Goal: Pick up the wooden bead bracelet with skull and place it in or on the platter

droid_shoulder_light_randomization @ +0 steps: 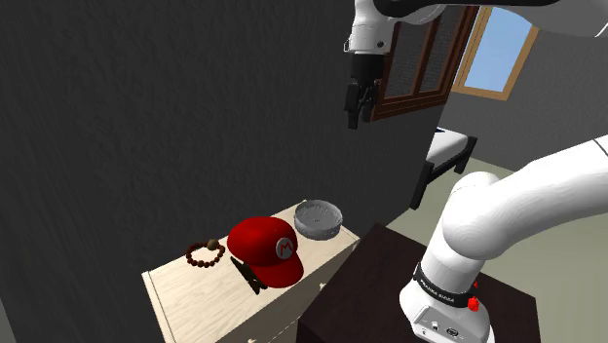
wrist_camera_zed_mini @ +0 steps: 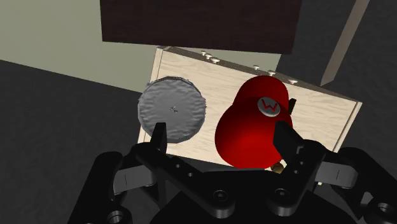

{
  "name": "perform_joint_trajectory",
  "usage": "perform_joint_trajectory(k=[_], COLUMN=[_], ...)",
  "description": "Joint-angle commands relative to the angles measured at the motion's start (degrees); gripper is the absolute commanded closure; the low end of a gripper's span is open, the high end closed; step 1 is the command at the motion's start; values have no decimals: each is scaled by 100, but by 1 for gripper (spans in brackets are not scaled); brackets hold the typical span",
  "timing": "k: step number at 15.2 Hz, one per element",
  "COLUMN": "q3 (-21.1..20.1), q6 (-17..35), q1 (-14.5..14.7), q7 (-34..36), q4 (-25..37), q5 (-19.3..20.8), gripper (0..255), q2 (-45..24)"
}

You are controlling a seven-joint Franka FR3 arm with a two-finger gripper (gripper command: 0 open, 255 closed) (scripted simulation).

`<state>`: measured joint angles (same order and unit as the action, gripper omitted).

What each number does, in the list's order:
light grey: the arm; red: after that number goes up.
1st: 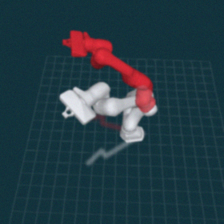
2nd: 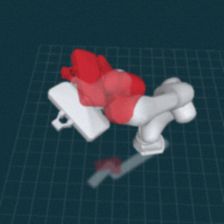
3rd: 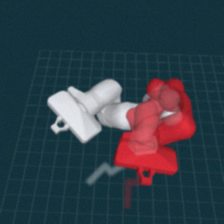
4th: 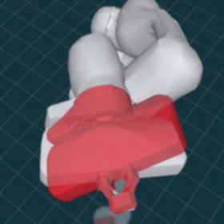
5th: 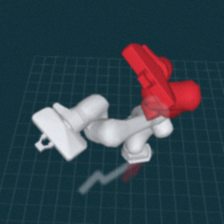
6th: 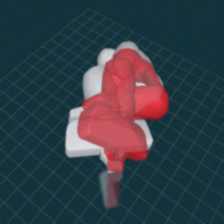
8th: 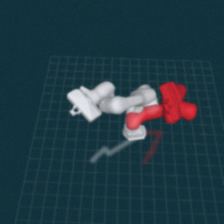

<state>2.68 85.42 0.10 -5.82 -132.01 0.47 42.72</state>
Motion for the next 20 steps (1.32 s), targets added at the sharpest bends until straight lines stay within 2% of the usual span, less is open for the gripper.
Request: perform_joint_trajectory(k=[1,11,20], q3=[0,-540,-995], q6=[0,1655,2954], q1=[0,323,560], q7=[0,375,734], q4=[0,-353,-39], q5=[0,-287,-316], gripper=[0,0,0], q2=[0,-1340,-2988])
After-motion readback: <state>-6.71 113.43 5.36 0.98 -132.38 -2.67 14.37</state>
